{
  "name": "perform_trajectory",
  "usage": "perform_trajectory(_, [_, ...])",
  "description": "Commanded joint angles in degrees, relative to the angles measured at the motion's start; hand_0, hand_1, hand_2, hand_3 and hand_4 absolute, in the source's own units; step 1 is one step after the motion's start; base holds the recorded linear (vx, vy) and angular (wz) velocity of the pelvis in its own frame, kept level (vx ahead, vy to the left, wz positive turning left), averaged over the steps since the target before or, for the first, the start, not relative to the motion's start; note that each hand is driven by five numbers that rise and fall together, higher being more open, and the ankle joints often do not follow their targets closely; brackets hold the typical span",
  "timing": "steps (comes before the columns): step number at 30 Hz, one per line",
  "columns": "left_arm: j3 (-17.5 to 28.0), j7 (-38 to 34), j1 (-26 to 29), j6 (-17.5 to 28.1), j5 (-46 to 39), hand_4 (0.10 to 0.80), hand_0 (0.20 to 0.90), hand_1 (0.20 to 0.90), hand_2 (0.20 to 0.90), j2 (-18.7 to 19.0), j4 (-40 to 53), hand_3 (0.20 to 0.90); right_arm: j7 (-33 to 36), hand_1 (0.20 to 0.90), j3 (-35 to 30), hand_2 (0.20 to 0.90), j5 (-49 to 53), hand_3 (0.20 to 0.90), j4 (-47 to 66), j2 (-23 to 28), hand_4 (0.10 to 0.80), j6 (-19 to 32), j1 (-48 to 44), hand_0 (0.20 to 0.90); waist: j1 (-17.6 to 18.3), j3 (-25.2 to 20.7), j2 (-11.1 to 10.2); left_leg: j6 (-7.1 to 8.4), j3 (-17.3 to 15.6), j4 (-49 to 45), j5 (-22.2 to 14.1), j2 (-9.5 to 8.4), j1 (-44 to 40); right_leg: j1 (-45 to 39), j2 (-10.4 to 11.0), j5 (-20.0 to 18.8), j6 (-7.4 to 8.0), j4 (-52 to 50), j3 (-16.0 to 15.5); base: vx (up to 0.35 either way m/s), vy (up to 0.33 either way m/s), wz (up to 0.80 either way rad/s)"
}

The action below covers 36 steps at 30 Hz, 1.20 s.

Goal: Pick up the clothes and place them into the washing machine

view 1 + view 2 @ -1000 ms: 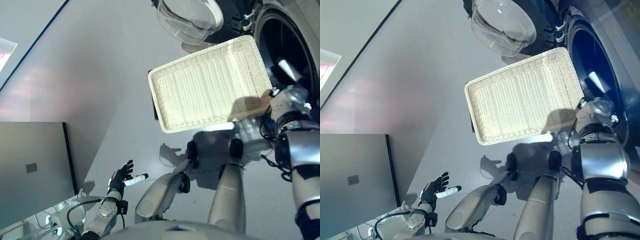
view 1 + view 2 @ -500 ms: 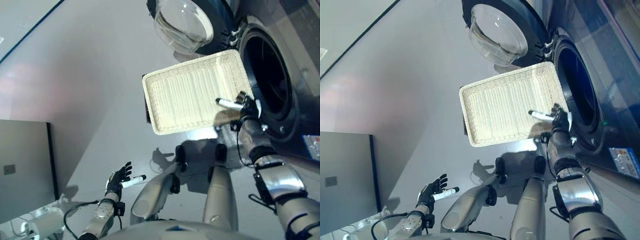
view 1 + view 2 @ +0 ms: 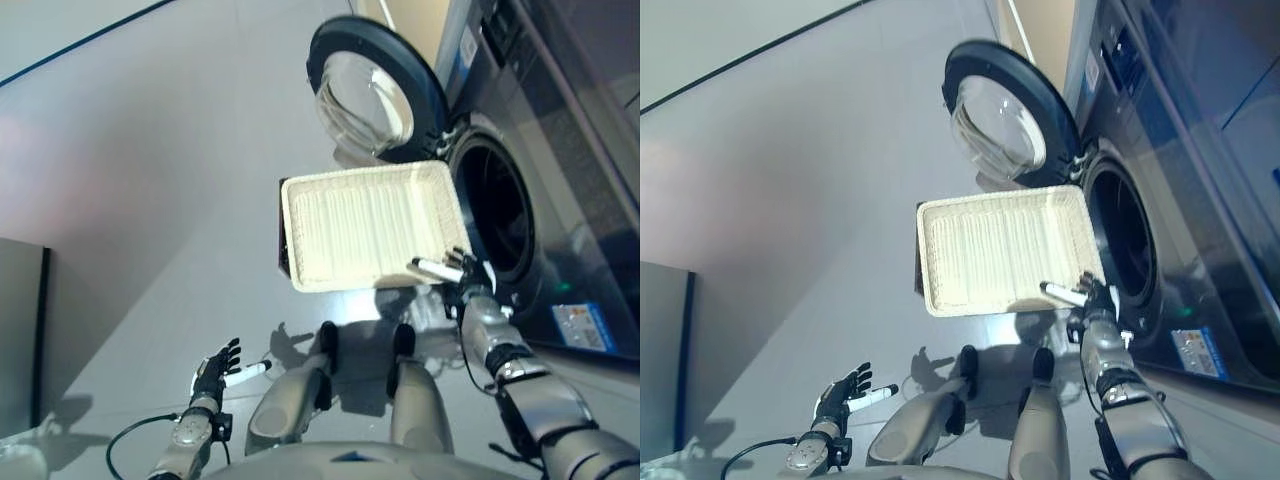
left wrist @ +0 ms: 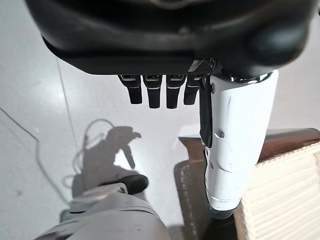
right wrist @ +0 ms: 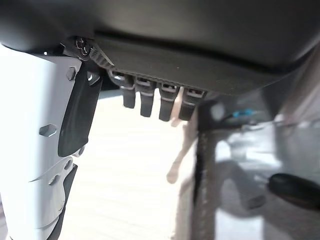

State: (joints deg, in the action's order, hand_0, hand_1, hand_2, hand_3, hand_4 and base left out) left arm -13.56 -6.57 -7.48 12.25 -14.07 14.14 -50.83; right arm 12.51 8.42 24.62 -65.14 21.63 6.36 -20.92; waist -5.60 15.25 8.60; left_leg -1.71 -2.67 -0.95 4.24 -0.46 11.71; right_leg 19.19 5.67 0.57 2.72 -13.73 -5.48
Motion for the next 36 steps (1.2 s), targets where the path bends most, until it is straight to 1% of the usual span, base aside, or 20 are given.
perform_trajectory(1, [2.4,-1.6,1.1,0.7,1.4,0.8,0.9,0.9,0.9,0.9,-5.4,0.9,0.7,0.9,-0.8,0.9,-3.1,0.9,-0.3,-1.1,0.8,3.4,5.1,0.9,-0.2,-5.3,-4.0,4.59,-0.9,-1.6,0.5,-1.06,0.9,-7.3,-0.9,-4.3,1.16,10.7,-0.6,0.078,-0.047,-0.01])
perform_trajectory(3, [2.5,-1.0,1.7,0.5,2.2,0.8,0.9,0.9,0.9,0.3,-6.6,0.9,0.5,0.9,-1.4,0.9,-4.3,0.9,-1.4,-2.3,0.8,3.1,8.3,0.9,0.3,-6.8,-5.4,4.74,-1.0,-0.5,0.6,-0.99,-0.7,-8.8,-0.9,-5.1,1.63,12.4,-0.9,0.071,-0.046,-0.04])
perform_trajectory(6, [4.0,0.2,2.5,0.0,1.8,0.8,0.9,0.9,0.9,-0.7,-10.4,0.9,0.7,0.9,-1.9,0.9,-6.7,0.9,-1.4,-4.4,0.8,2.7,13.2,0.9,1.4,-8.9,-6.7,4.89,-1.1,0.5,0.6,-0.88,-3.2,-11.3,-0.9,-5.9,2.18,14.2,-0.8,0.047,-0.016,0.04])
perform_trajectory(8, [4.4,0.4,3.1,-0.6,3.4,0.8,0.9,0.9,0.9,-1.2,-13.4,0.9,0.6,0.9,-1.6,0.9,-9.4,0.9,-3.8,-5.7,0.8,2.1,15.7,0.9,1.9,-10.0,-7.5,4.69,-1.4,1.2,0.4,-0.76,-5.4,-13.2,-1.2,-5.6,2.15,14.3,-0.8,0.066,-0.008,0.09])
perform_trajectory(10, [4.5,0.5,3.4,-1.2,5.7,0.8,0.9,0.9,0.9,-1.7,-15.6,0.9,-0.1,0.9,-1.5,0.9,-13.1,0.9,-8.2,-6.7,0.8,0.4,18.2,0.9,2.4,-11.5,-8.2,4.47,-1.6,2.5,0.5,-0.61,-7.7,-15.1,-1.3,-5.3,2.24,14.4,-1.1,0.085,-0.003,0.02])
perform_trajectory(13, [5.0,0.4,4.0,-2.1,7.0,0.8,0.9,0.9,0.9,-2.4,-18.9,0.9,1.0,0.9,-0.3,0.9,-19.5,0.9,-12.8,-8.4,0.8,-1.6,20.8,0.9,3.2,-14.0,-8.7,4.66,-1.8,5.0,0.8,-0.26,-10.4,-17.2,-1.6,-4.6,2.36,14.3,-1.7,0.069,0.018,0.03])
perform_trajectory(16, [4.5,1.7,5.0,-3.0,9.3,0.8,0.9,0.9,0.9,-2.7,-21.0,0.9,1.1,0.9,-1.1,0.9,-21.6,0.9,-16.6,-9.3,0.8,-3.1,22.3,0.9,3.9,-14.9,-9.0,4.23,-2.1,4.6,0.1,-0.16,-12.2,-18.9,-1.9,-3.7,2.28,13.7,-1.7,0.042,0.029,0.0])
perform_trajectory(17, [3.8,2.1,5.1,-3.3,10.1,0.8,0.9,0.9,0.9,-3.0,-21.3,0.9,0.9,0.9,-0.1,0.9,-23.5,0.9,-17.1,-9.3,0.8,-3.5,22.7,0.9,4.1,-15.5,-9.1,3.96,-2.2,4.3,-0.5,-0.2,-13.0,-19.5,-1.8,-3.5,2.39,13.5,-1.5,0.032,0.027,-0.03])
perform_trajectory(20, [3.6,2.4,5.0,-3.4,10.6,0.8,0.9,0.9,0.9,-3.3,-21.5,0.9,0.0,0.9,1.1,0.9,-25.3,0.9,-17.2,-9.5,0.8,-3.8,23.1,0.9,4.3,-16.1,-9.1,3.53,-2.5,4.2,-1.0,-0.31,-14.1,-20.3,-1.8,-3.3,2.42,13.2,-0.9,0.038,0.033,-0.05])
perform_trajectory(22, [3.9,2.9,5.0,-3.8,10.9,0.8,0.9,0.9,0.9,-3.4,-22.1,0.9,-1.5,0.9,1.4,0.9,-25.5,0.9,-17.9,-9.8,0.8,-4.3,23.6,0.9,4.3,-16.8,-9.4,3.36,-2.6,4.1,-1.5,-0.29,-15.0,-21.1,-1.8,-3.0,2.37,12.9,-0.6,0.046,0.012,-0.1])
perform_trajectory(23, [3.6,3.2,5.3,-3.9,11.6,0.8,0.9,0.9,0.9,-3.4,-22.3,0.9,-1.2,0.9,1.4,0.9,-25.3,0.9,-17.4,-9.6,0.8,-4.1,23.2,0.9,4.3,-17.1,-9.6,3.29,-2.7,3.9,-1.8,-0.25,-15.4,-21.5,-1.8,-2.8,2.42,12.7,-0.5,0.077,-0.002,-0.01])
perform_trajectory(24, [2.7,5.0,5.5,-4.7,12.3,0.8,0.9,0.9,0.9,-3.3,-22.8,0.9,-1.1,0.9,1.4,0.9,-25.3,0.9,-16.4,-9.0,0.8,-3.9,22.6,0.9,4.5,-17.8,-9.7,3.21,-2.8,3.7,-2.2,-0.15,-16.2,-22.3,-1.8,-2.3,2.5,12.5,-0.4,0.085,0.001,0.01])
perform_trajectory(25, [1.7,5.7,5.6,-4.5,13.9,0.8,0.9,0.9,0.9,-3.3,-22.9,0.9,-1.5,0.9,1.4,0.9,-25.2,0.9,-16.5,-8.7,0.8,-4.1,22.3,0.9,4.5,-18.0,-9.7,3.13,-2.7,3.7,-2.4,-0.15,-16.6,-22.6,-1.8,-2.1,2.52,12.3,-0.3,0.088,0.01,0.01])
perform_trajectory(27, [0.0,5.6,5.8,-4.4,16.2,0.8,0.9,0.9,0.9,-3.2,-22.8,0.9,-1.8,0.9,2.0,0.9,-26.2,0.9,-16.9,-8.2,0.8,-4.4,21.7,0.9,4.4,-18.4,-9.6,2.95,-2.6,3.7,-2.9,-0.33,-17.5,-23.4,-1.7,-1.7,2.5,12.2,-0.3,0.062,0.018,0.0])
perform_trajectory(36, [-0.6,6.3,5.7,-4.3,15.2,0.8,0.9,0.9,0.9,-3.6,-22.3,0.9,-2.3,0.9,2.2,0.9,-26.5,0.9,-18.4,-7.4,0.8,-5.2,19.0,0.9,3.3,-19.5,-9.1,2.64,-1.8,3.8,-3.6,-0.61,-18.6,-24.8,-1.3,-1.2,2.64,12.4,-0.5,0.017,0.011,0.02])
